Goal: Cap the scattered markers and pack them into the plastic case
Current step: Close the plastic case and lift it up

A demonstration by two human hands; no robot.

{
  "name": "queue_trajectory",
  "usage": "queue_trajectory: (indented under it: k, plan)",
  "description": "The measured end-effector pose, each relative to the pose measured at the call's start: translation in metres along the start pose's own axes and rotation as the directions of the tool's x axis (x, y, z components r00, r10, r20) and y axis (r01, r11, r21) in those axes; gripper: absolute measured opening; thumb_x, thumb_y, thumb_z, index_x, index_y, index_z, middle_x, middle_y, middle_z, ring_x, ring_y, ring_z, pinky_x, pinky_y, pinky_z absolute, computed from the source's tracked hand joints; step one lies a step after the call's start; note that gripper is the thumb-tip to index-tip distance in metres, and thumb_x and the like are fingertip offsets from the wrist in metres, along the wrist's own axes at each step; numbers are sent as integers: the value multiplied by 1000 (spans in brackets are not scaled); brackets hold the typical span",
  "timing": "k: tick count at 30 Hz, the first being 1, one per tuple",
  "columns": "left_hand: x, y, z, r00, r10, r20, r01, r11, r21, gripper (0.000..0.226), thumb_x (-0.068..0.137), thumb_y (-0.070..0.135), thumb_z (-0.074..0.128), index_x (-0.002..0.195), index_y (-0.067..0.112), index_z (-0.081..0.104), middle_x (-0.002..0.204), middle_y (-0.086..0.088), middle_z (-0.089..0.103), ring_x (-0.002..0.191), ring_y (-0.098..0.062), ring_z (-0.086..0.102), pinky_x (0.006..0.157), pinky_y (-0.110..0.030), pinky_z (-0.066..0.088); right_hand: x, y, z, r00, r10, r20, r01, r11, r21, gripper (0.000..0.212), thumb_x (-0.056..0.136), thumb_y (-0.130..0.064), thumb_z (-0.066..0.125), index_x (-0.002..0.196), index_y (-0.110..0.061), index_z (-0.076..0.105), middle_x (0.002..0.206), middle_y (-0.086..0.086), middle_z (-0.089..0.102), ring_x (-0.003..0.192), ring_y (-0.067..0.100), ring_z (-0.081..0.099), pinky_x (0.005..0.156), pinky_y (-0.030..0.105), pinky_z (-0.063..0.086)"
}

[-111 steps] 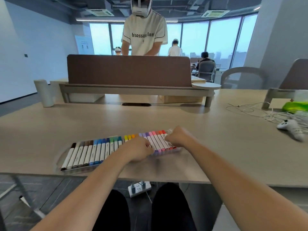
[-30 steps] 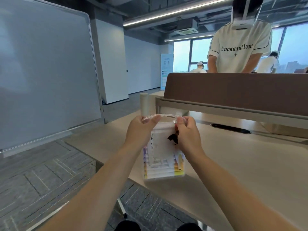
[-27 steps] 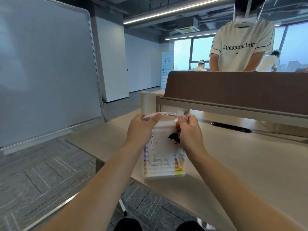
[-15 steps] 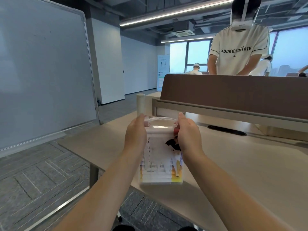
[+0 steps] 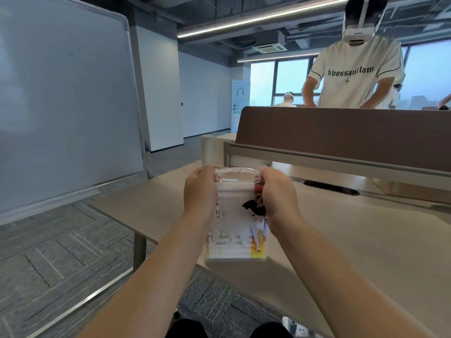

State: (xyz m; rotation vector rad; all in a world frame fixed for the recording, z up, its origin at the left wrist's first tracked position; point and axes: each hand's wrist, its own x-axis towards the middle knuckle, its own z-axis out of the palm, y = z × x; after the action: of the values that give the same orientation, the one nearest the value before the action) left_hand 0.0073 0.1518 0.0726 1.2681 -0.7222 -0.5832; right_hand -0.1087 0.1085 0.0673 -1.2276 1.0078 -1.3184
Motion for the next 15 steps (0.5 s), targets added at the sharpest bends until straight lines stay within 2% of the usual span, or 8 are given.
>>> queue_trajectory:
  k: [2,4,6,10,12,13,15]
  plan:
    - [-3,-1,0,1000,27,-2,-26,999,34,23,92,20,44,70,16,48,70,-2,46,66,-18,43,59,-32,32,-3,6,-2,997,-69,26,70,996,-59,37,98,-48,46,95,-14,59,82,1,59,74,16,54,65,35,49]
    - [-5,-3,-1,999,47,4,-47,998,50,28,97,30,42,75,17,53,74,-4,52,68,-18,48,61,-32,36,-6,12,-7,984,-164,73,172,976,-135,40,93,-57,53,103,-19,57,92,-3,63,81,12,60,63,29,50]
    - [-3,-9,-5,998,47,36,-49,998,47,36,99,45,41,83,17,57,81,-7,61,75,-23,59,67,-34,44,-7,16,-13,970,-211,123,232,954,-189,42,86,-56,64,108,-21,54,99,-4,65,87,12,63,66,29,55]
    - [-4,-13,-17,992,-19,122,15,999,29,47,90,66,47,96,22,64,93,-9,71,88,-28,69,81,-45,56,-11,10,-16,973,-189,132,220,930,-293,42,84,-51,70,109,-20,54,103,-2,65,93,19,64,81,46,59]
    - [-10,-12,-23,991,-27,134,22,999,39,49,89,67,48,95,23,66,84,-3,71,78,-21,68,71,-38,55,-15,3,-13,981,-158,112,184,943,-277,44,85,-48,71,112,-18,55,106,1,64,95,22,63,83,47,58]
    - [-14,-10,-27,992,-18,126,12,999,50,49,91,66,46,95,22,67,77,1,69,70,-16,64,63,-32,50,-18,1,-11,984,-145,103,167,951,-259,45,86,-46,71,114,-16,54,108,1,63,95,22,63,83,45,58]
    - [-21,-6,-37,994,-21,112,12,997,76,51,96,62,39,91,19,67,69,4,64,66,-14,59,60,-28,43,-23,-1,-6,988,-125,87,141,968,-207,42,89,-40,70,116,-14,52,110,0,61,94,20,62,75,37,58]
